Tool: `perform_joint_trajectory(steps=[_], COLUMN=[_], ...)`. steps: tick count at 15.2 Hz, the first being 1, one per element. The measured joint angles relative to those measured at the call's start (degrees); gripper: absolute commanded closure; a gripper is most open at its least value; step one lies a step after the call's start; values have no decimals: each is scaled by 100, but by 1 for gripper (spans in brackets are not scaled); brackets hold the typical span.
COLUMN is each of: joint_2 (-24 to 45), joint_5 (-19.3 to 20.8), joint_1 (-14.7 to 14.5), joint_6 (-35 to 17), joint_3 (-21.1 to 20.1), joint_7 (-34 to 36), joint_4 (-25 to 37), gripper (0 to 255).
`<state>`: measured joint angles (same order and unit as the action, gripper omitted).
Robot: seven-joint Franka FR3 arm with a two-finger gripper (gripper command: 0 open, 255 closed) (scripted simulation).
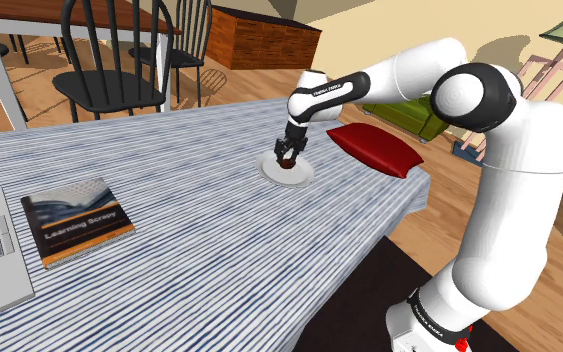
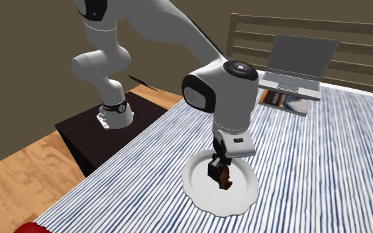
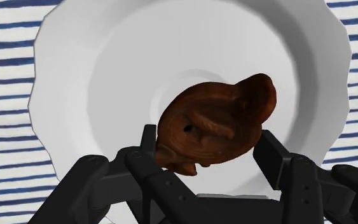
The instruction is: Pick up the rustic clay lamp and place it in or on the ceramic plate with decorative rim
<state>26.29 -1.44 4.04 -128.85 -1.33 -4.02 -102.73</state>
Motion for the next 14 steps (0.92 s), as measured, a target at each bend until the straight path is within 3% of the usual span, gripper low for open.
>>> perform_joint_trajectory(steps=[7, 8, 14], joint_2=[17, 19, 35], joint_5=[1, 1, 0], joint_1=[-6, -6, -8], joint_6=[-71, -70, -83], joint_3=[-1, -1, -2], joint_7=[10, 9, 8], joint_4=[-40, -37, -44], gripper=[255, 0, 0])
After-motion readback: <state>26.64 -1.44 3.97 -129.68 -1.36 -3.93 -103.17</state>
